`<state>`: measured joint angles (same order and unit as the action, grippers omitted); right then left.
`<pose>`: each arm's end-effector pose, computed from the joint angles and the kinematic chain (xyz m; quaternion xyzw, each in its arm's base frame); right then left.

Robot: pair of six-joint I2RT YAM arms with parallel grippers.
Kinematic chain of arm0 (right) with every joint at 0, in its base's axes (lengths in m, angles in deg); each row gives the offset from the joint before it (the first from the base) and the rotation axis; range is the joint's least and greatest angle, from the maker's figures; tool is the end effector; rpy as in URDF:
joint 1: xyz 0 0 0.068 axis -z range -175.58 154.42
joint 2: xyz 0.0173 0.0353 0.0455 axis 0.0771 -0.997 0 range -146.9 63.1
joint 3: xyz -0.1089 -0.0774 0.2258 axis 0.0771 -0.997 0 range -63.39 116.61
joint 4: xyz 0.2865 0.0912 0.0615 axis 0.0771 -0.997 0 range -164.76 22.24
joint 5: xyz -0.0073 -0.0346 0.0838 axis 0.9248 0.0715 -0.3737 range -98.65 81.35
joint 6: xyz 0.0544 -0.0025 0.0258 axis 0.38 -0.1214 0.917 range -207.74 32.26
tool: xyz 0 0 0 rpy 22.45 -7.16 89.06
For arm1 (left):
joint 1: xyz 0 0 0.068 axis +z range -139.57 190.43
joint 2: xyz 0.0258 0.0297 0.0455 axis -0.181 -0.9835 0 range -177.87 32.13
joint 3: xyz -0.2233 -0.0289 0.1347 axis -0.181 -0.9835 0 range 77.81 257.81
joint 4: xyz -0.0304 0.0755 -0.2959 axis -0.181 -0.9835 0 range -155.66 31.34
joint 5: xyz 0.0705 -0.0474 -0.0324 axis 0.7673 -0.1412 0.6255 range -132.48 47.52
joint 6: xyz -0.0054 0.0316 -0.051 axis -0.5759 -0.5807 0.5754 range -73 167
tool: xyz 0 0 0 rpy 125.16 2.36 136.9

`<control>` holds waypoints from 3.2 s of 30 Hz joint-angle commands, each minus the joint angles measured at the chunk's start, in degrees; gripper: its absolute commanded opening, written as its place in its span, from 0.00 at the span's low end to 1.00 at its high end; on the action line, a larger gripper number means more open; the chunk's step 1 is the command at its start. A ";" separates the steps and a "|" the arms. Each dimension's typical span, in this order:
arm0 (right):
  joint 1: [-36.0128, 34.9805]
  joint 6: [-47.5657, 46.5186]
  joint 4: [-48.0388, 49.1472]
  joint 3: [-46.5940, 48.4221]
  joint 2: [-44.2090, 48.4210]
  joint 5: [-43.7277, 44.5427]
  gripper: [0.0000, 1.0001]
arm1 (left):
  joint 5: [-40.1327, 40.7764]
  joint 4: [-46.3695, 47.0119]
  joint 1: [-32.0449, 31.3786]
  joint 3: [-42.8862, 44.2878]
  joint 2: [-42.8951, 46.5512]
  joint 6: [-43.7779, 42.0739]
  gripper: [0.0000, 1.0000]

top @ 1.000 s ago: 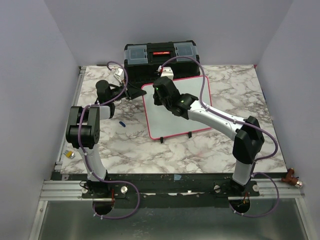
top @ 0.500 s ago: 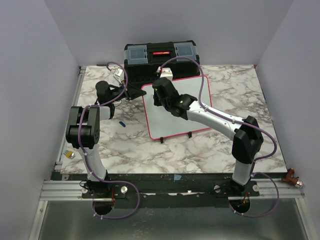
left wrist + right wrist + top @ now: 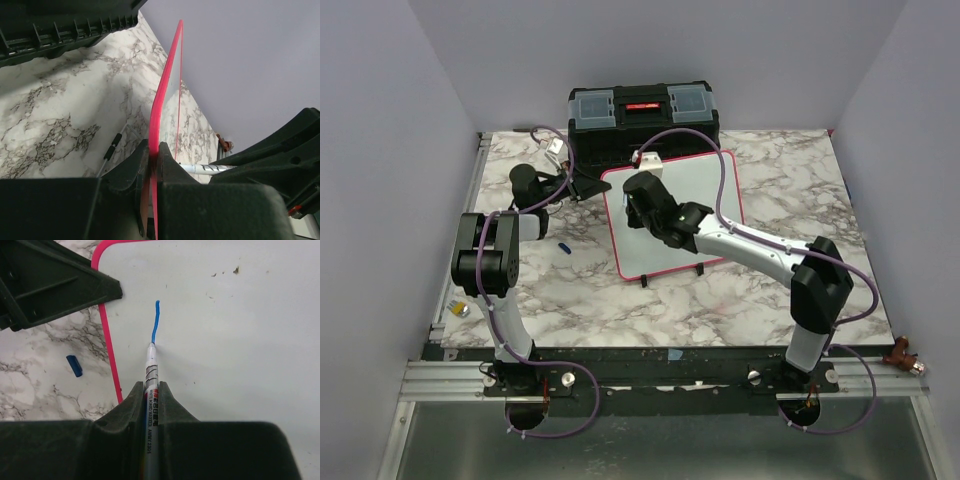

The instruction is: Write a sentence on the whiteboard

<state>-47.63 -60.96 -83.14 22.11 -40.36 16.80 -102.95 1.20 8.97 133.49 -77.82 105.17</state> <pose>0.3052 0.3602 0.2637 -0.0858 0.8607 0.1442 0.4807 0.4206 -0.0496 0.1580 0.0526 0.6879 -0.6117 0.3871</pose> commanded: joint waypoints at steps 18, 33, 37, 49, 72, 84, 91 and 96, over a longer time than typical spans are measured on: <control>-1.30 2.60 -3.95 -5.16 2.96 5.25 0.01 | -2.41 8.14 0.40 -0.92 1.73 -1.92 0.00; -1.33 1.58 -6.19 -3.56 4.19 8.70 0.01 | -2.46 8.43 0.49 -1.28 2.07 -1.78 0.00; -1.32 1.89 -6.71 -2.48 7.02 6.94 0.01 | -2.46 8.41 0.55 -1.36 2.37 -1.78 0.00; -1.34 1.09 -4.84 -0.28 6.09 11.61 0.01 | -2.78 8.38 0.58 -1.45 2.59 -1.87 0.00; -0.89 -1.23 -2.54 3.35 -0.11 12.58 0.01 | -3.26 9.44 0.93 -2.37 3.52 -1.92 0.00; -0.86 -1.39 -0.91 -0.06 0.78 6.91 0.01 | -3.34 10.35 0.95 -2.42 3.45 -1.31 0.00; -0.86 -0.95 -0.88 -2.07 1.57 4.79 0.01 | -3.25 10.86 0.94 -2.48 3.43 -1.05 0.00; -0.86 -0.69 -0.89 -4.60 3.16 3.79 0.01 | -3.23 10.97 0.93 -2.51 3.36 -0.96 0.00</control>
<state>-48.72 -62.25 -83.25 20.42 -38.66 22.79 -103.65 5.92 9.83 131.17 -76.73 106.35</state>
